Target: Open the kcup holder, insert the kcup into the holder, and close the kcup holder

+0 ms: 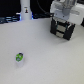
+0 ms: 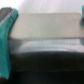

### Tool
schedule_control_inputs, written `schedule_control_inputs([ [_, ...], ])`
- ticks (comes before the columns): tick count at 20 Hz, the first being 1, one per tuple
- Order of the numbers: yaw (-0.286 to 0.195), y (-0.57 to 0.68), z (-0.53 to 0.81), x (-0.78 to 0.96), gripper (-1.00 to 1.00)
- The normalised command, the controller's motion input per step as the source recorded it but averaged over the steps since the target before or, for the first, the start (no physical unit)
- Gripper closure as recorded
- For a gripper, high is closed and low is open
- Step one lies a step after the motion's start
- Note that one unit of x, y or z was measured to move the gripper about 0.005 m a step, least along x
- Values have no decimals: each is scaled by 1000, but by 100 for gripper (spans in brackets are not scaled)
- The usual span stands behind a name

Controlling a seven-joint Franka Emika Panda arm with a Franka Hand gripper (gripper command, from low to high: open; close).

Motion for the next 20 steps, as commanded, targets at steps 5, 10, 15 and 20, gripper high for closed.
schedule_control_inputs([
  [5, -36, -251, 166, 993, 100],
  [10, -37, -257, 188, 982, 100],
  [15, -50, -275, 183, 955, 100],
  [20, -57, -299, 192, 939, 100],
])
